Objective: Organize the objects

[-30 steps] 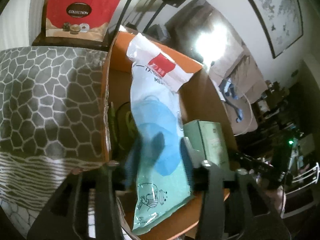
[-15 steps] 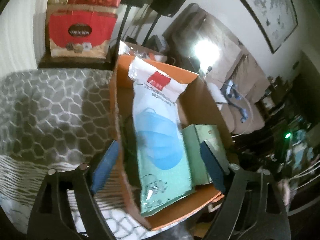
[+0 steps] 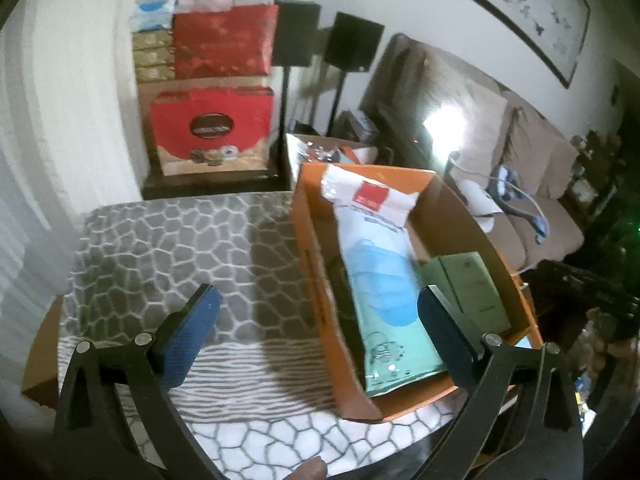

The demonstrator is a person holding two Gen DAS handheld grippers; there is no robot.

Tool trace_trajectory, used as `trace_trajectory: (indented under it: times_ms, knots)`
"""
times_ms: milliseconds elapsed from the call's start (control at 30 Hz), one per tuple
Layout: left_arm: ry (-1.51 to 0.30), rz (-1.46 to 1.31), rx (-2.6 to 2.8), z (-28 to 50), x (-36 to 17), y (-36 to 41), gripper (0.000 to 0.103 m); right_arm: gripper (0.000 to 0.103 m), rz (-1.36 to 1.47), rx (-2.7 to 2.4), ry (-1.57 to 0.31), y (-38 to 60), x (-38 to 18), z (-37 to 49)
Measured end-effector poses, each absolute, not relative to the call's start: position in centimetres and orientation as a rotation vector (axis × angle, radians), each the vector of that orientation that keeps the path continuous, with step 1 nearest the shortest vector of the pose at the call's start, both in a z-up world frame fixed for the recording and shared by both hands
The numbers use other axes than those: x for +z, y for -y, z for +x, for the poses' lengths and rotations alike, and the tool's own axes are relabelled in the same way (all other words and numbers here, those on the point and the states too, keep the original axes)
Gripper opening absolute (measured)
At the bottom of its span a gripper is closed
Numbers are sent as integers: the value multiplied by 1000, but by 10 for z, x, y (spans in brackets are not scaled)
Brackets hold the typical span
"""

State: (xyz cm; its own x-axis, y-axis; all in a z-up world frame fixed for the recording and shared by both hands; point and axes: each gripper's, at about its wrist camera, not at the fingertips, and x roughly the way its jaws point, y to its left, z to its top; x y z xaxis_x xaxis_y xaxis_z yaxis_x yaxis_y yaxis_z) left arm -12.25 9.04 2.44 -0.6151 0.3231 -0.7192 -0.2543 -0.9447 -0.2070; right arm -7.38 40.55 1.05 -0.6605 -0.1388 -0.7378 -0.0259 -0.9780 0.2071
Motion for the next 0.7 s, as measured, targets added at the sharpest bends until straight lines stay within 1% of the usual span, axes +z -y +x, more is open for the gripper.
trace_trajectory:
  times_ms: [33, 233, 267, 300, 333, 467, 700]
  knots:
    - [122, -1166, 2570, -121, 25, -88, 99, 75, 1250, -2790, 298, -400, 13, -72]
    - [123, -1159, 2639, -110, 27, -71, 100, 88, 1184, -2792, 191, -358, 19, -63]
    - [127, -1170, 2651, -109, 27, -68, 100, 91, 1174, -2799, 167, -350, 20, -61]
    - [137, -1181, 2662, -107, 27, -64, 103, 98, 1162, -2806, 146, -343, 20, -60]
    - [142, -1179, 2666, -105, 27, -62, 103, 102, 1150, -2809, 125, -336, 20, -57]
    - [123, -1163, 2707, -93, 28, -53, 103, 103, 1118, -2831, 45, -313, 17, -48]
    - [76, -1124, 2782, -74, 24, -41, 103, 103, 1088, -2872, 63, -288, 9, -37]
